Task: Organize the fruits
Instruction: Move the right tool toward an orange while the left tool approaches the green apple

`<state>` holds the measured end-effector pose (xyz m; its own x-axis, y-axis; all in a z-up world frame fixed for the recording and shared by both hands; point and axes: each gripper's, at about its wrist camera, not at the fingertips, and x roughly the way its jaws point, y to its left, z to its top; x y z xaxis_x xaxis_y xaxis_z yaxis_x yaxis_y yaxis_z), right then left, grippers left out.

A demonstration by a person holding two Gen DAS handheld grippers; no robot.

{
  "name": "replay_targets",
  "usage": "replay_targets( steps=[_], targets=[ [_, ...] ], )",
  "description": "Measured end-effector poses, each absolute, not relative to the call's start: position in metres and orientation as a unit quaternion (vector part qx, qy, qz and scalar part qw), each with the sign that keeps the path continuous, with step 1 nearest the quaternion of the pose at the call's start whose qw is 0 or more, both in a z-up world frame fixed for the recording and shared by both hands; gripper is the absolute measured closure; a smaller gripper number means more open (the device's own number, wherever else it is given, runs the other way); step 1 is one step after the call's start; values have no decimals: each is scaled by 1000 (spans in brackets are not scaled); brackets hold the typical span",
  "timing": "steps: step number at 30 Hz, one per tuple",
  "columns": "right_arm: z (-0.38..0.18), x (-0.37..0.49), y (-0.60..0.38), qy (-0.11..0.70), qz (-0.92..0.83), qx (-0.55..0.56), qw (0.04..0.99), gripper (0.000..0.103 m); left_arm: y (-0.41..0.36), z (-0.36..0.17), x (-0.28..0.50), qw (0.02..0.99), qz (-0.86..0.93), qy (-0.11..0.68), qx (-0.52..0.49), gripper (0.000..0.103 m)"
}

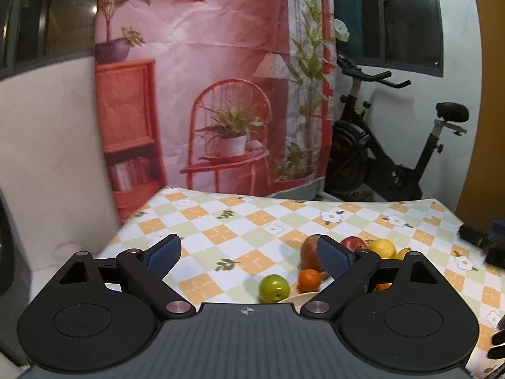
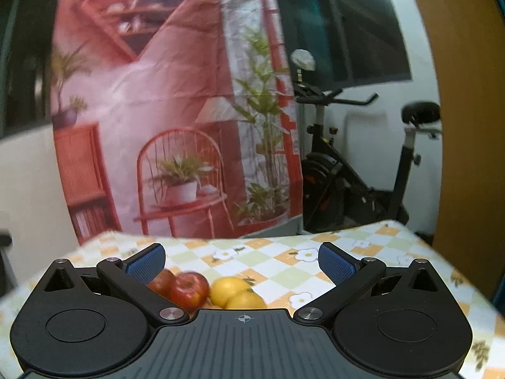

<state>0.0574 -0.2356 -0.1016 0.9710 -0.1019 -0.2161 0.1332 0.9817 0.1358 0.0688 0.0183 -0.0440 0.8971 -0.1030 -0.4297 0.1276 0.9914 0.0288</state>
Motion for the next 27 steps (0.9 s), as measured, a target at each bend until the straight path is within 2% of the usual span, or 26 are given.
replay_targets(
  steps=[5,14,17,19,21,27],
  targets=[
    [-121,80,-231,147,-43,51,987,0,18,-58,82,971,-60,228,30,14],
    [-151,103,-213,149,-12,12,989,2,31,-74,105,968,-36,248,1,15],
    [-160,111,-218,151,5,36,988,12,29,-78,111,967,-33,254,2,15],
    [-166,117,-223,163,14,50,985,23,24,-80,113,967,-32,252,10,15],
    [-172,119,-223,167,18,56,984,26,19,-81,115,969,-29,245,19,15],
    [-179,118,-225,175,41,76,981,41,3,-91,115,973,-15,227,38,15]
  ],
)
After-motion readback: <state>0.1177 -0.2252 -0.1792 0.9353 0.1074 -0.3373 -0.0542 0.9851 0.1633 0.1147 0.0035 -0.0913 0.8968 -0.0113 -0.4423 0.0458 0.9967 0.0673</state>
